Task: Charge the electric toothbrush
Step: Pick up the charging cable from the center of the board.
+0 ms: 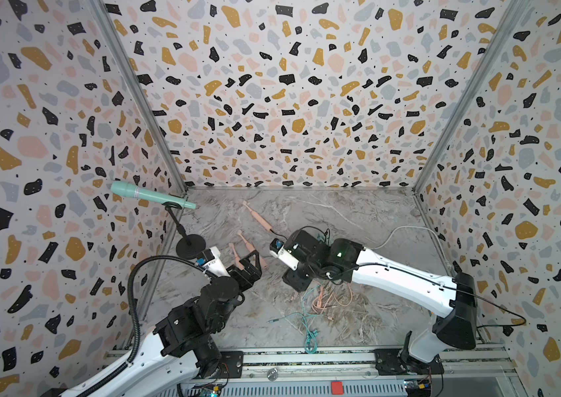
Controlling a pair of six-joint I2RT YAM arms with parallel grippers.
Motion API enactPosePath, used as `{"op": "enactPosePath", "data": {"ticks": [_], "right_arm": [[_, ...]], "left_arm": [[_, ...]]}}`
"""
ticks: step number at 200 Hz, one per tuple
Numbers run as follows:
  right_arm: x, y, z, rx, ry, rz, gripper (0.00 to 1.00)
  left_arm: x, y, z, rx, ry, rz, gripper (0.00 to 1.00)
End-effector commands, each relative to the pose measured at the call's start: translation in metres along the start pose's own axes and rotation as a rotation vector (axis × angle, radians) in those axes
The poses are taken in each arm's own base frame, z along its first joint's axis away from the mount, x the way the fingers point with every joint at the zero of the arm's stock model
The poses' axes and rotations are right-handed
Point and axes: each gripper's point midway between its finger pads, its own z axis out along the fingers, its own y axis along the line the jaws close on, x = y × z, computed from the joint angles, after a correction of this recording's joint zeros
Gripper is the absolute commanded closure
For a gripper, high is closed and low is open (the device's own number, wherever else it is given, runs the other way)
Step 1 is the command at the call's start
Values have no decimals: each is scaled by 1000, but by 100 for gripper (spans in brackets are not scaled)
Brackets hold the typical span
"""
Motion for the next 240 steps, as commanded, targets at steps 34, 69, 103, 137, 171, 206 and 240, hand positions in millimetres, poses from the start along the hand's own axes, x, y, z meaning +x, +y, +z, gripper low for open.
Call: {"op": "enactPosePath", "data": {"ticks": [34, 69, 103, 137, 171, 206, 240], "right_arm": [[4, 4, 52, -57, 29, -81, 39], [39, 54, 77, -180, 81, -256, 44], [52, 69, 88, -231, 44, -292, 46], [56, 80, 107, -225, 60, -372, 52], [66, 86, 127, -185, 79, -444, 56], [70, 91, 135, -163, 87, -479, 62], [69, 89, 141, -130, 81, -491, 69]], "left_arm": [[-10, 10, -2, -43, -48, 11, 1], [-7, 23, -4, -77, -51, -16, 0], [-18, 38, -13, -112, -108, -75, 1], [-34, 52, -25, -143, -183, -137, 1], [-37, 61, -30, -142, -208, -175, 0], [-33, 65, -28, -151, -202, -172, 1], [-33, 65, -28, -153, -206, -168, 1]]}}
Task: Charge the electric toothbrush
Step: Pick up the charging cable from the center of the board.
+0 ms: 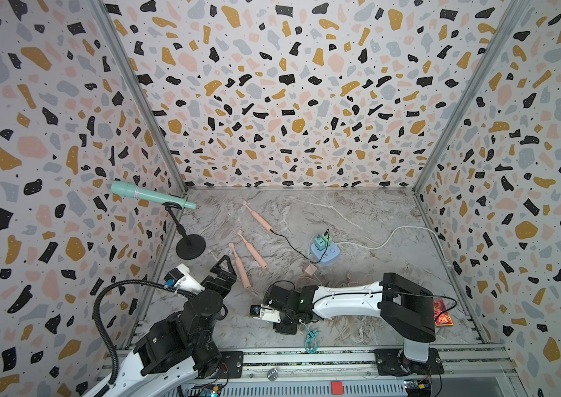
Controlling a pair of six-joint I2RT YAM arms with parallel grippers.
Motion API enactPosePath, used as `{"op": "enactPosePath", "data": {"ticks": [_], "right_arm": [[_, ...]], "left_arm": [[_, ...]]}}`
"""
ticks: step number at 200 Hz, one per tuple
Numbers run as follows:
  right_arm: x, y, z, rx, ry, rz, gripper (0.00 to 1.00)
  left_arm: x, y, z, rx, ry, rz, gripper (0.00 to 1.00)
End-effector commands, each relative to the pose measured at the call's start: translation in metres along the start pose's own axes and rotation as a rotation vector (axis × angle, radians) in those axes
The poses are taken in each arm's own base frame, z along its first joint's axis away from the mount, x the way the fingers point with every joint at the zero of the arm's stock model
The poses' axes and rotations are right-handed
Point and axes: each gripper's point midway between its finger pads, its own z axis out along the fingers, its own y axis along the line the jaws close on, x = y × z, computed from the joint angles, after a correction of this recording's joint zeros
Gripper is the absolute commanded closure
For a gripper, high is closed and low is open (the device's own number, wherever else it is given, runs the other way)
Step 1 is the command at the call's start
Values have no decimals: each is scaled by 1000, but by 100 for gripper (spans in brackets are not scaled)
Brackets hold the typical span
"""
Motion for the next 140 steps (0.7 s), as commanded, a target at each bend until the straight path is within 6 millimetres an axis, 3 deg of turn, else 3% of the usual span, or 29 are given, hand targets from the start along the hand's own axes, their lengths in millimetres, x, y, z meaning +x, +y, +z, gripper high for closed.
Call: {"op": "enactPosePath", "data": {"ticks": [1, 99, 140], "right_arm": [[-1, -7, 4, 45, 13, -18, 69], [9, -6, 13, 46, 54, -24, 88], [10, -6, 16, 49, 61, -21, 86]], "left_arm": [[-4, 6, 2, -24, -36, 5, 1], [4, 3, 5, -18, -5, 18, 0], [9, 0, 7, -12, 7, 23, 0]]}}
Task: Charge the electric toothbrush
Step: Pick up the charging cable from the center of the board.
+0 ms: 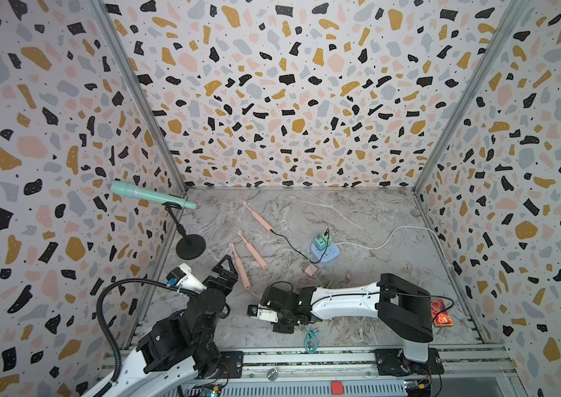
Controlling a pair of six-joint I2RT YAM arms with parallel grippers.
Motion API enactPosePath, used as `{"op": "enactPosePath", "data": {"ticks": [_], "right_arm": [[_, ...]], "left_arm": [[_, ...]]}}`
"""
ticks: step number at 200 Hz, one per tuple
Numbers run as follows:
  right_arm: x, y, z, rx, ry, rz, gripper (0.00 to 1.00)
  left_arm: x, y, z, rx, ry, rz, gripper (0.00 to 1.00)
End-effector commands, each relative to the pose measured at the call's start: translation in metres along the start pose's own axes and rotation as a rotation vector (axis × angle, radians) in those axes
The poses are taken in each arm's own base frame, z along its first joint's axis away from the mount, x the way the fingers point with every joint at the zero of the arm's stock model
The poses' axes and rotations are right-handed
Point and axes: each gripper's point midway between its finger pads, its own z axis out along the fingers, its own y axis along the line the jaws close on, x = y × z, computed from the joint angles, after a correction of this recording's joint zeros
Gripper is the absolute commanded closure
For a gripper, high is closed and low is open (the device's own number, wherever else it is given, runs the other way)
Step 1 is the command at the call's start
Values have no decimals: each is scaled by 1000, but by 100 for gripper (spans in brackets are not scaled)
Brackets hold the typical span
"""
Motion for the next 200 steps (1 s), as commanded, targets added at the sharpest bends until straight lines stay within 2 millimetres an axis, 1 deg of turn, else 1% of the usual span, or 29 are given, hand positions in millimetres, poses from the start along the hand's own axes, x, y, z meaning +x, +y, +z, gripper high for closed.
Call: {"op": "enactPosePath", "data": {"ticks": [1, 9, 16, 29, 41, 54, 64, 81, 99, 112, 120, 130, 142, 167, 186, 200], "right_arm": [[17, 3, 11, -4, 75, 1, 86], [19, 4, 11, -4, 78, -2, 87], [20, 4, 12, -5, 82, 0, 90], [21, 5, 12, -7, 83, -1, 91], [21, 6, 12, -16, 79, -2, 94], [18, 6, 11, -21, 70, 2, 100], [15, 6, 9, -15, 59, 7, 100], [9, -5, -1, 11, 22, 46, 100], [-3, -21, -21, 10, -62, 133, 100], [-12, -33, -41, 14, -150, 191, 100], [-16, -40, -54, 14, -202, 222, 100], [-21, -43, -69, 2, -264, 247, 100], [-26, -50, -90, 4, -349, 287, 100], [-28, -59, -129, -7, -502, 346, 100], [-27, -59, -146, -29, -570, 372, 100], [-26, -58, -150, -37, -586, 380, 100]], "left_arm": [[2, 0, 3, 1, -4, 7, 0], [2, -1, 3, 1, -3, 9, 0], [2, -2, 4, 1, -3, 11, 0], [2, -3, 3, 1, -3, 16, 0], [2, -4, 4, 0, -3, 18, 0], [4, -4, 5, -1, 1, 22, 0], [7, -4, 7, -3, 9, 28, 0], [15, -6, 11, -3, 27, 48, 0], [24, -8, 19, -20, 49, 92, 1], [29, -12, 26, -36, 67, 131, 1], [31, -11, 33, -60, 81, 153, 0], [36, -13, 42, -67, 119, 168, 0], [42, -6, 56, -99, 161, 168, 1], [61, 9, 86, -155, 276, 151, 0], [73, 16, 107, -184, 331, 143, 0], [78, 15, 120, -199, 348, 154, 0]]}}
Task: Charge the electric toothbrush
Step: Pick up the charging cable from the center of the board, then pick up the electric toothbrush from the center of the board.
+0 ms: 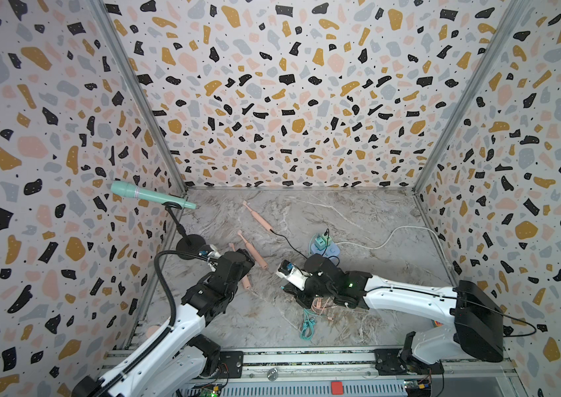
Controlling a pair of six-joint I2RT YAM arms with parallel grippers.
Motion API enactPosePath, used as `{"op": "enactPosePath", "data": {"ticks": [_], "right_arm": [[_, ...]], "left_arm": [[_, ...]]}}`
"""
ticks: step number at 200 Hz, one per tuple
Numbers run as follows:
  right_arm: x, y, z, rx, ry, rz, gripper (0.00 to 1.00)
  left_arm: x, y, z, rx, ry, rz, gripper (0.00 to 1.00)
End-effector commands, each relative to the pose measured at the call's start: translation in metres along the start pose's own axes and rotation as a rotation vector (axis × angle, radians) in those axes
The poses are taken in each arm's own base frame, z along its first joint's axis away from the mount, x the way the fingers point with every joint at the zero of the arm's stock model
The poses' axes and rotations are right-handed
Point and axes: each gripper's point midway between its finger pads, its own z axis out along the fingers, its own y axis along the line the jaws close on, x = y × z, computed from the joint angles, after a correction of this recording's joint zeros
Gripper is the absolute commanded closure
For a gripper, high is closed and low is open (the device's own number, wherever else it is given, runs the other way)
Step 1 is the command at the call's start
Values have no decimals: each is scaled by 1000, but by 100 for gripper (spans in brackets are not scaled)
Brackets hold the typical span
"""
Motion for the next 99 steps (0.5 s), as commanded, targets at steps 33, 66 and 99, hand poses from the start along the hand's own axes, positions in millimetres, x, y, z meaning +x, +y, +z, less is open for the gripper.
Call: {"op": "enactPosePath", "data": {"ticks": [33, 66, 99], "right_arm": [[-5, 14, -12, -102, -90, 76, 100], [2, 20, -9, -144, -94, 104, 100], [3, 24, -11, -160, -106, 119, 100]], "left_arm": [[9, -48, 46, 63, 129, 56, 0], [12, -56, 75, -5, 173, 110, 8], [22, -45, 103, -72, 255, 109, 17]]}}
